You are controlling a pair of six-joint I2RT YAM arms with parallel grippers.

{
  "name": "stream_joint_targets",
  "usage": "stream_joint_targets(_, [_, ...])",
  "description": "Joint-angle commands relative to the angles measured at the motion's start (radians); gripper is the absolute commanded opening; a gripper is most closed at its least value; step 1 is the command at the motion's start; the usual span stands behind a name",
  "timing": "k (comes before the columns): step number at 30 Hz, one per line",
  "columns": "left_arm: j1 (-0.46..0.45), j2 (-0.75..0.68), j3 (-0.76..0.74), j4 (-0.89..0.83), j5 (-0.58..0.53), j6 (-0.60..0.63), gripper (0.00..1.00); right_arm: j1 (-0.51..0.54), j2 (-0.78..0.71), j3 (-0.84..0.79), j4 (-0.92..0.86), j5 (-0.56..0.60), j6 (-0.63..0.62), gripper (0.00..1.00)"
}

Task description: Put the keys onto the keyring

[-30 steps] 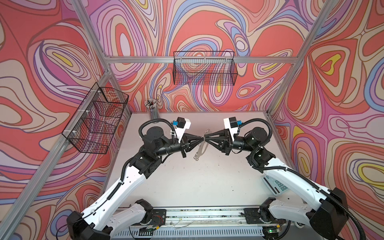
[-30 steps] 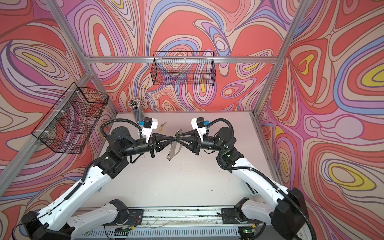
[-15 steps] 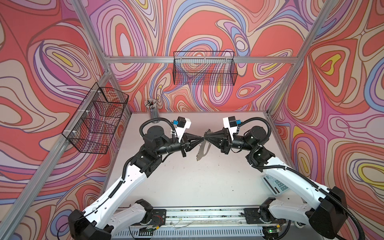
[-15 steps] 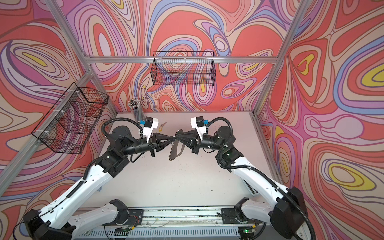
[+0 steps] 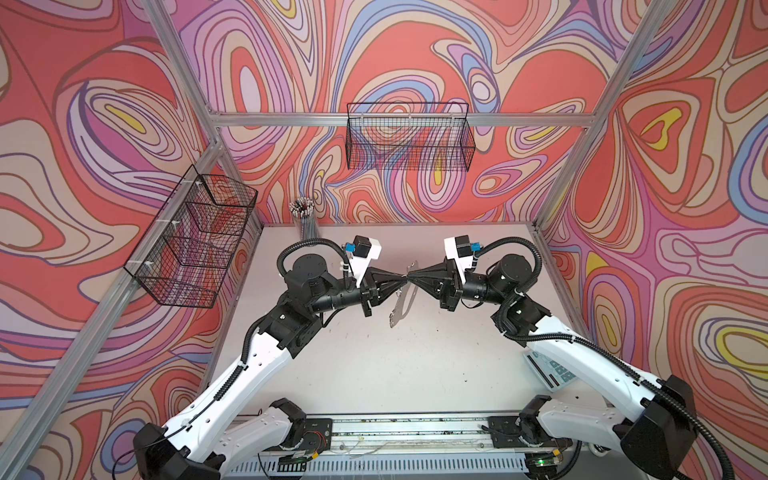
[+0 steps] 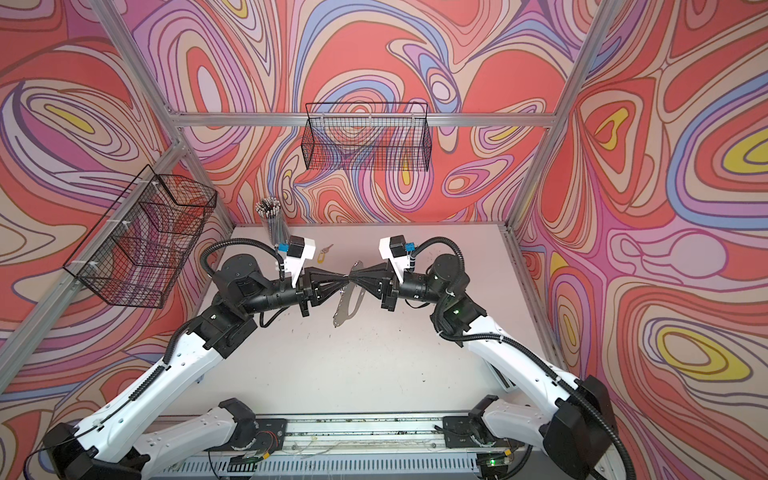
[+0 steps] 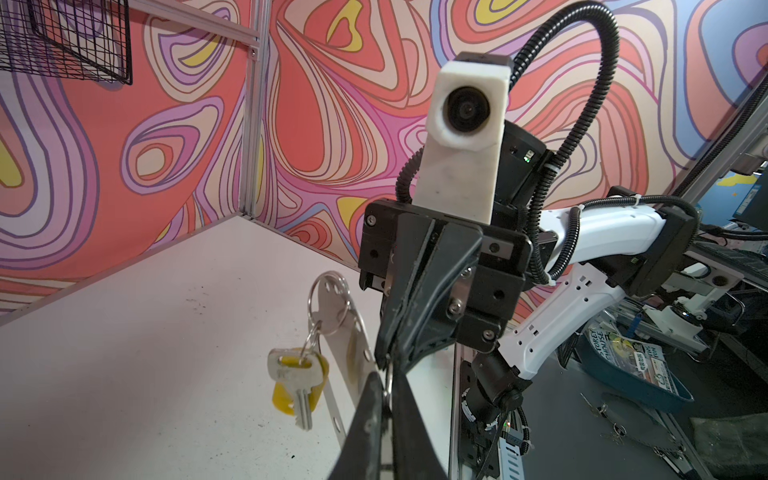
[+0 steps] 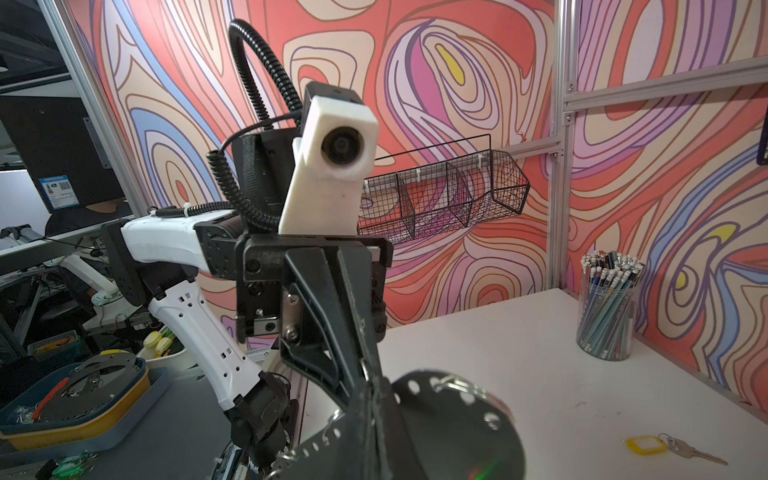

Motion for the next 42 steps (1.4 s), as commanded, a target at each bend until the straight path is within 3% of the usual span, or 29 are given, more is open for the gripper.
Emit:
stream_joint_targets(1, [-0.019,-0.016,-0.007,0.022,0.043,0.017,0.0,0.018,0.001,-0.018,-0.025,0.014,-0.014,0.0])
stream_joint_targets(7, [-0.019,-0.029,-0.013,0.013,0.017,0.021,0.02,0.018,-0.009,-0.018,-0.04,0.037,-0.025,0.0])
stream_joint_targets(15, [-0.019,-0.055,-0.026,-0.003,-0.024,0.036,0.12,0.015,-0.027,-0.028,-0.046,0.061,-0.033,0.0])
stream_joint_targets(18, [-0.019,-0.056,-0.026,0.0,-0.022,0.033,0.09,0.014,-0.021,-0.022,-0.046,0.054,-0.031,0.0])
stream_joint_targets(21, [-0.019,-0.05,-0.023,0.002,-0.007,0.029,0.0,0.015,-0.02,-0.021,-0.041,0.053,-0.029,0.0])
stream_joint_targets(27, [-0.019,-0.034,-0.019,0.013,0.025,0.017,0.0,0.014,-0.02,-0.025,-0.021,0.033,-0.013,0.0])
stream_joint_targets(29, [-0.019,-0.033,-0.02,0.021,0.025,0.015,0.0,0.013,-0.018,-0.028,-0.019,0.036,-0.006,0.17])
stream_joint_targets(31, [-0.019,-0.034,-0.019,0.025,0.025,0.016,0.0,0.015,-0.013,-0.027,-0.029,0.032,-0.011,0.22])
stream_joint_targets(42, [-0.019,-0.025,-0.012,0.032,0.029,0.018,0.0,0.014,0.026,-0.006,-0.039,-0.043,-0.005,0.19])
